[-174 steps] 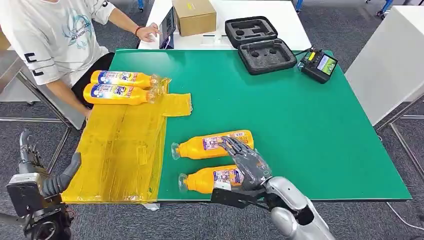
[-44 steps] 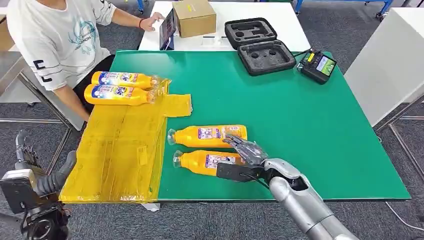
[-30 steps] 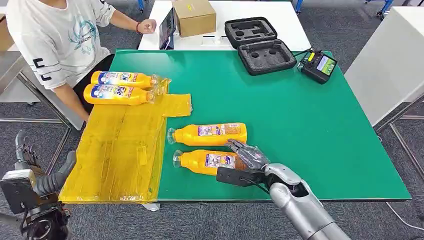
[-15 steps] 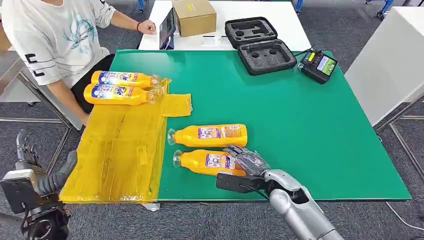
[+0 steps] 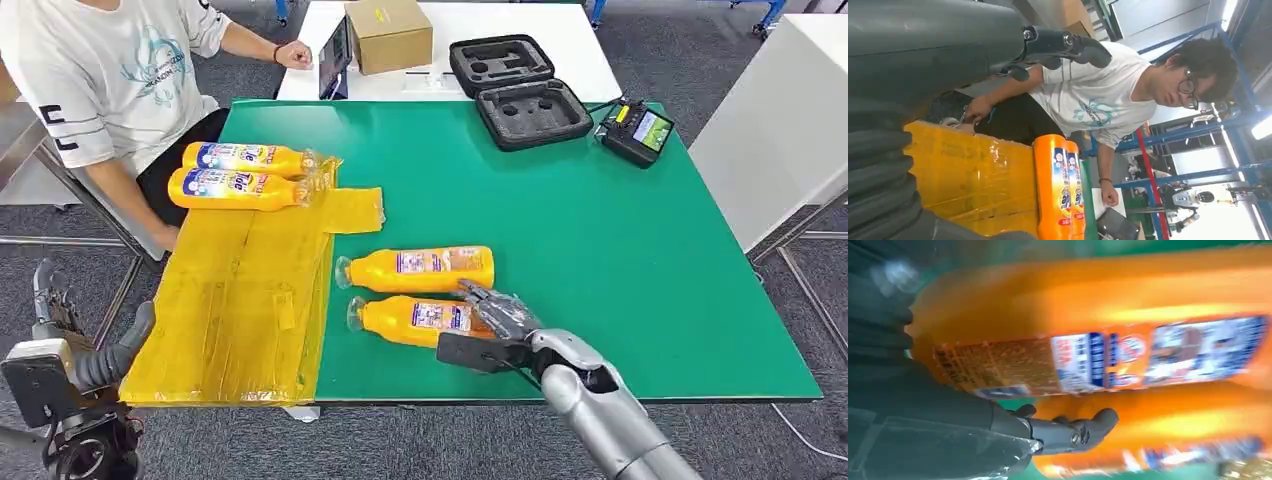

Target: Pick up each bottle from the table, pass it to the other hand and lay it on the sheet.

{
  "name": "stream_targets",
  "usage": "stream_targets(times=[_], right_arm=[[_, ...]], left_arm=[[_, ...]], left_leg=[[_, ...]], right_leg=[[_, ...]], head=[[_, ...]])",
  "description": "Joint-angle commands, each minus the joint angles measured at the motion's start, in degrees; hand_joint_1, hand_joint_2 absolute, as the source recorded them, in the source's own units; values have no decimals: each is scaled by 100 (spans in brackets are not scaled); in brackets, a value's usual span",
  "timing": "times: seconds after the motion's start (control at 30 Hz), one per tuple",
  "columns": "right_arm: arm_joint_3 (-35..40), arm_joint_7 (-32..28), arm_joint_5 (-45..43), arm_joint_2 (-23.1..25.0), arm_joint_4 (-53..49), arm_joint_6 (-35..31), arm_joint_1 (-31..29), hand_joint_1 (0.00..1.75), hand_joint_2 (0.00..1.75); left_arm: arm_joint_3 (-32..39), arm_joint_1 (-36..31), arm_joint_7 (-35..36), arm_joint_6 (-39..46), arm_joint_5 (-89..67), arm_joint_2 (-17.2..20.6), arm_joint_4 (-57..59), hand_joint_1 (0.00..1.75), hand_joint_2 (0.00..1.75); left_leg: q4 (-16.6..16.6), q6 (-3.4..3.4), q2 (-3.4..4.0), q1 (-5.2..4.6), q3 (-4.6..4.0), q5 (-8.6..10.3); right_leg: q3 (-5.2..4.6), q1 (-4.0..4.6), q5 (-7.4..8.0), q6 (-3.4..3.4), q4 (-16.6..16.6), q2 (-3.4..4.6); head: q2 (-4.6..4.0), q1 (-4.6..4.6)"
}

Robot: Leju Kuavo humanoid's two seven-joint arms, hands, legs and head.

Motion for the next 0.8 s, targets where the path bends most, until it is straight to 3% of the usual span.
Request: stream_targets(times=[0.03,0.13,0.17,0.2,0.23,0.37,0.8], right_arm=[[73,-46,-3,162,1236,-14,-370,24,175],[94,-53,17,174,1324,3,-425,33,175],[111,-71,27,177,1398,15,-460,45,175],[117,-89,32,183,1449,15,-482,68,175],[125,-105,37,181,1475,13,-496,129,175],[165,-156,66,176,1501,17,-496,169,175],[42,-360,-27,273,1180,-48,-341,173,175]], left_arm=[[79,-160,8,-5,64,-59,286,0,175],[81,-175,8,-7,72,-59,301,0,175],[95,-186,5,4,77,-56,301,0,175],[120,-187,-7,9,113,-60,290,0,175],[146,-183,-13,19,131,-50,272,0,175],[193,-158,-30,-8,164,-68,217,0,175],[157,-158,-40,-34,119,-85,216,0,175]], left_leg=[[-8,-4,-3,1,21,-4],[-9,-5,2,1,21,-4],[-10,-9,3,4,32,-8],[-10,-9,2,5,31,-6],[-7,-6,2,3,22,-3],[-8,-9,2,6,31,-5],[-9,-8,-4,5,33,-4]], right_leg=[[23,0,-4,-3,-7,2],[21,1,-1,-3,-7,7],[31,3,-4,-5,-10,10],[30,5,-3,-5,-11,8],[20,3,-1,-3,-7,6],[27,7,-2,-5,-9,9],[32,4,-3,-4,-8,3]], head=[[0,0],[0,-2],[0,0],[0,2],[0,0],[0,-2],[0,0]])
